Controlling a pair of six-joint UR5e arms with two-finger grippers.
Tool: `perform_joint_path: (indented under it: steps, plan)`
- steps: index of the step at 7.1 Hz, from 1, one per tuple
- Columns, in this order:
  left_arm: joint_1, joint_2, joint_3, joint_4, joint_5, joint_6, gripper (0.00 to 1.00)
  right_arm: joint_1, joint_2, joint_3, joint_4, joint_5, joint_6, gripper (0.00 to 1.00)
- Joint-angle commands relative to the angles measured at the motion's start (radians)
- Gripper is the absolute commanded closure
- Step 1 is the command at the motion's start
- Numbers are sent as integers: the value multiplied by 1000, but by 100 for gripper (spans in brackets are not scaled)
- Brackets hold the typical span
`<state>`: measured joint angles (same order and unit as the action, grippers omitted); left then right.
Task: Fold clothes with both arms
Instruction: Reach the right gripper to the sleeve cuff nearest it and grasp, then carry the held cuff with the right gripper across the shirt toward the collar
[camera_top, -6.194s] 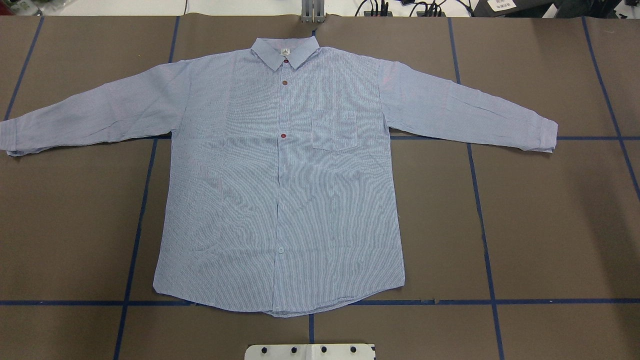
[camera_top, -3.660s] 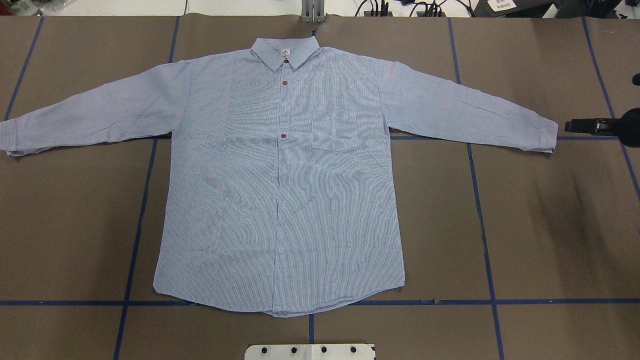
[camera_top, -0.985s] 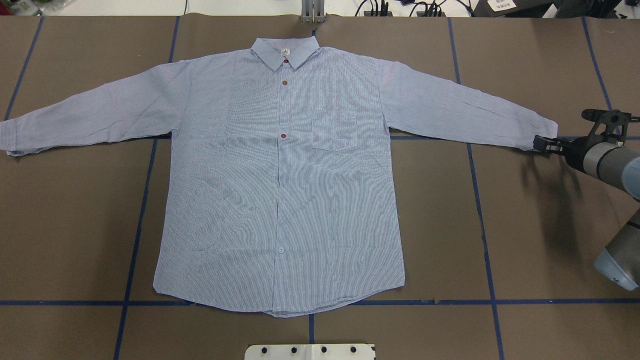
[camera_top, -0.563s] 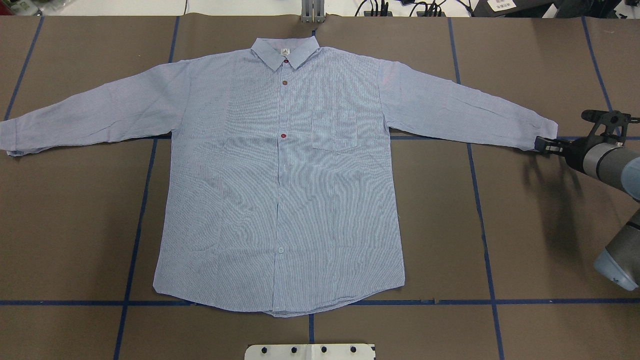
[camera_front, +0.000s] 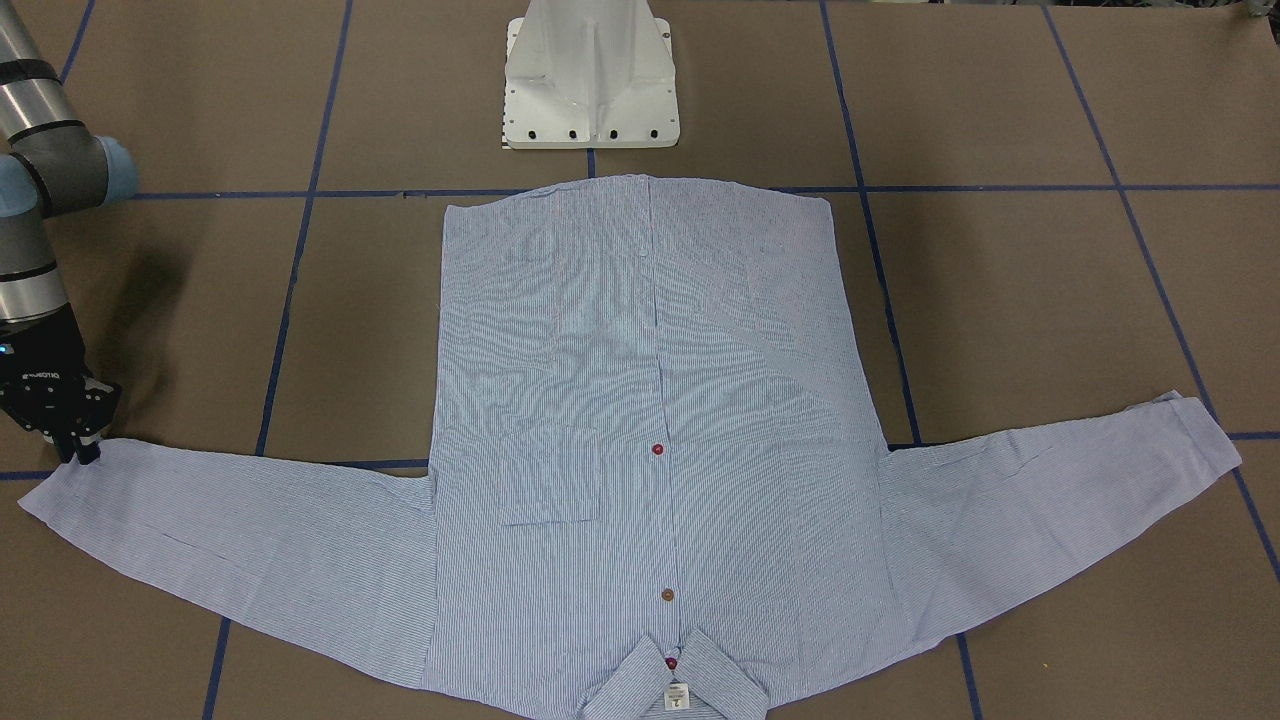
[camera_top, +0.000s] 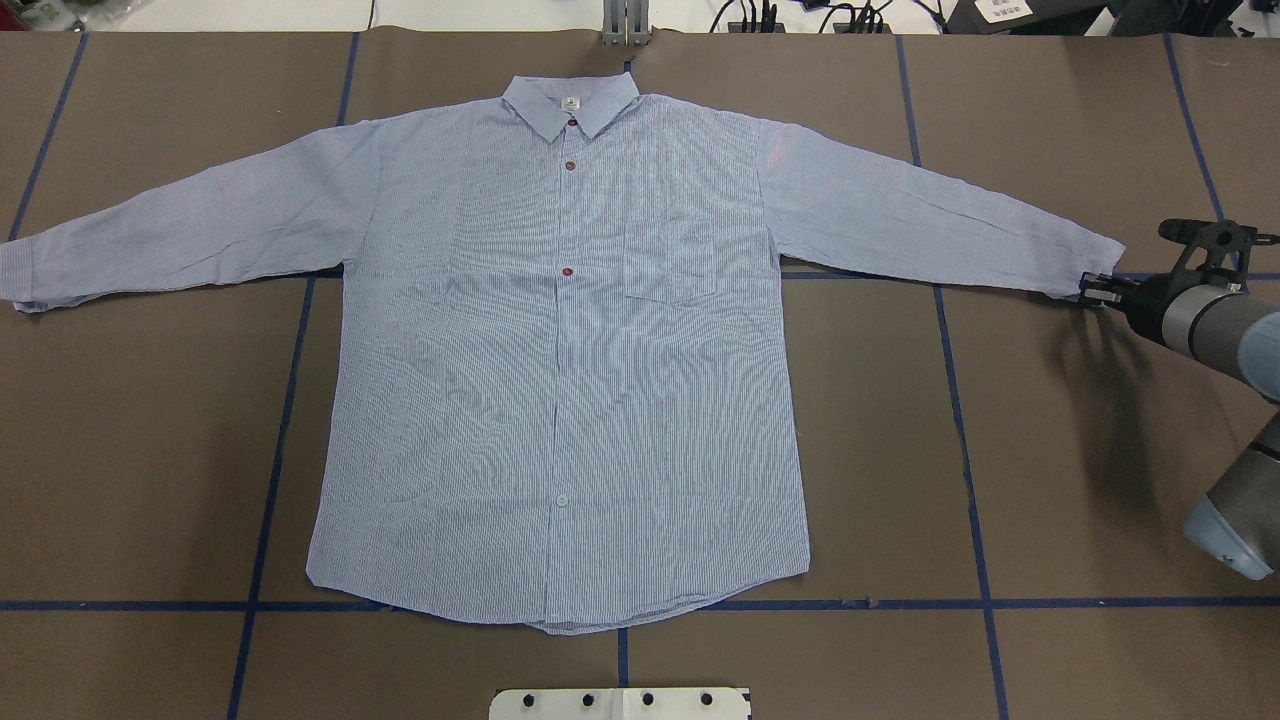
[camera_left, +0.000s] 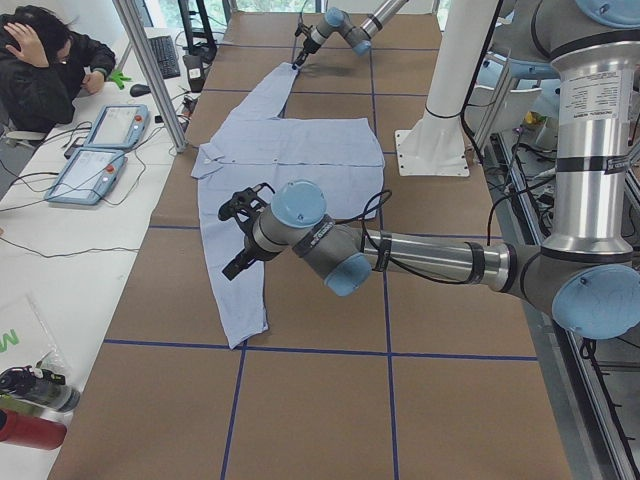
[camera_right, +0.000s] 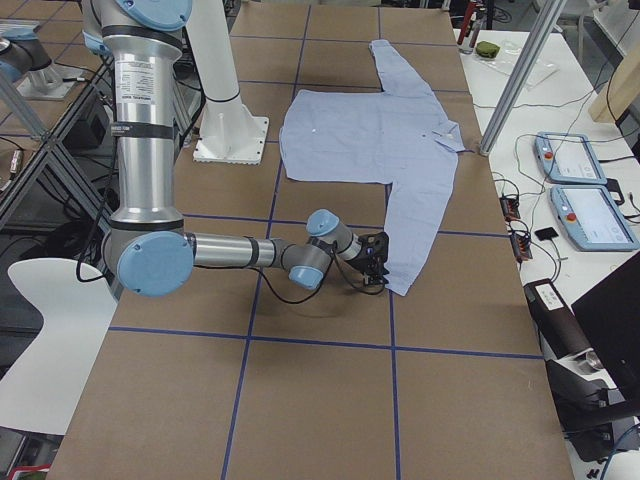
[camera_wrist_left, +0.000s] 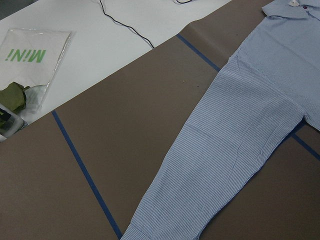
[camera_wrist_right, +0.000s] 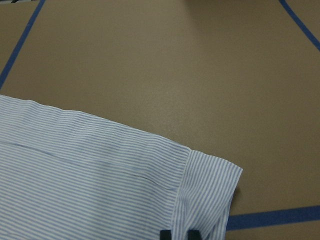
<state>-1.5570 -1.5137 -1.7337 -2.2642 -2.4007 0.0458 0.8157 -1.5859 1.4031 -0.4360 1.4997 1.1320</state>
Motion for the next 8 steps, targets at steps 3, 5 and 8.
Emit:
perform_joint_path:
  steps: [3,5,8]
  plan:
    - [0,4,0,0,-2,0,0,13,55,86,-26,14,-3,100]
    - [0,4,-1,-2,-2,0,0,14,227,146,-230,8,3,100]
    - [0,4,-1,0,-2,0,0,-44,553,151,-559,-74,55,100]
